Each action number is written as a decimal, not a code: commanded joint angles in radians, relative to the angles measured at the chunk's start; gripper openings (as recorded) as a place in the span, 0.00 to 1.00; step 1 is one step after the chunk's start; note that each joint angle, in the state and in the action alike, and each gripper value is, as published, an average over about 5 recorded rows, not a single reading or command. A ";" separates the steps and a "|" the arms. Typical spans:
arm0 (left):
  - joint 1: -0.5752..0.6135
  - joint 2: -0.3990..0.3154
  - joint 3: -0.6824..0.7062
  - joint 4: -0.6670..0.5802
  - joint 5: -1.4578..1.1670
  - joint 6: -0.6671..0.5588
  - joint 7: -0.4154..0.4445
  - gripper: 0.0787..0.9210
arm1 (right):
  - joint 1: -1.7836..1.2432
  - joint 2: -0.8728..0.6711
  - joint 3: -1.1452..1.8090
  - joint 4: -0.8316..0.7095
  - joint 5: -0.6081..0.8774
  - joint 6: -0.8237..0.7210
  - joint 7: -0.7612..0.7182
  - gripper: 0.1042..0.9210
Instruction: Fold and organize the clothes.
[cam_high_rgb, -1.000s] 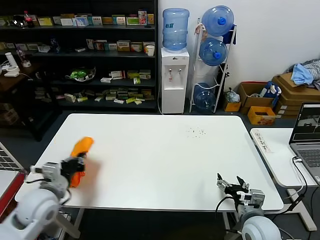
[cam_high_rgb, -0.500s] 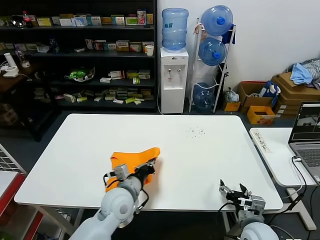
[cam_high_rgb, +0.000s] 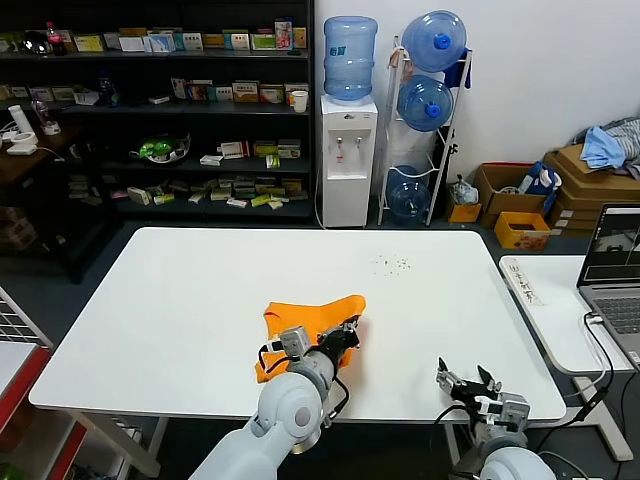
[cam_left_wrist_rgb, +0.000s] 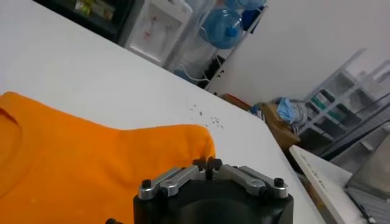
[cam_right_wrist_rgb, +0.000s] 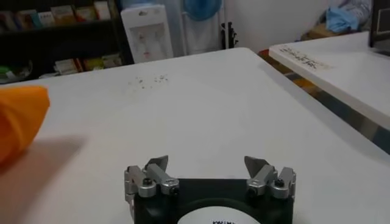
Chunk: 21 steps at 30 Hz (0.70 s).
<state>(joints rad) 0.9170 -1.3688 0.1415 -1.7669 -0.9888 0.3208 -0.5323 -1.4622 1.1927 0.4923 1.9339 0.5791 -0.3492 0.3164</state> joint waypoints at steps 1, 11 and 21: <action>0.013 -0.009 -0.033 -0.035 0.177 -0.062 0.149 0.10 | -0.011 -0.025 0.028 0.082 -0.104 0.244 -0.169 0.88; 0.347 0.176 -0.280 -0.149 0.585 -0.355 0.477 0.44 | -0.099 -0.050 0.127 0.131 -0.174 0.433 -0.339 0.88; 0.713 0.147 -0.760 0.086 0.639 -0.909 0.694 0.78 | -0.196 0.084 0.192 0.108 -0.413 0.589 -0.424 0.88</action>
<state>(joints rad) 1.2563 -1.2351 -0.1819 -1.8260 -0.5236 -0.0615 -0.1139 -1.5713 1.1810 0.6064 2.0337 0.3679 0.0399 0.0202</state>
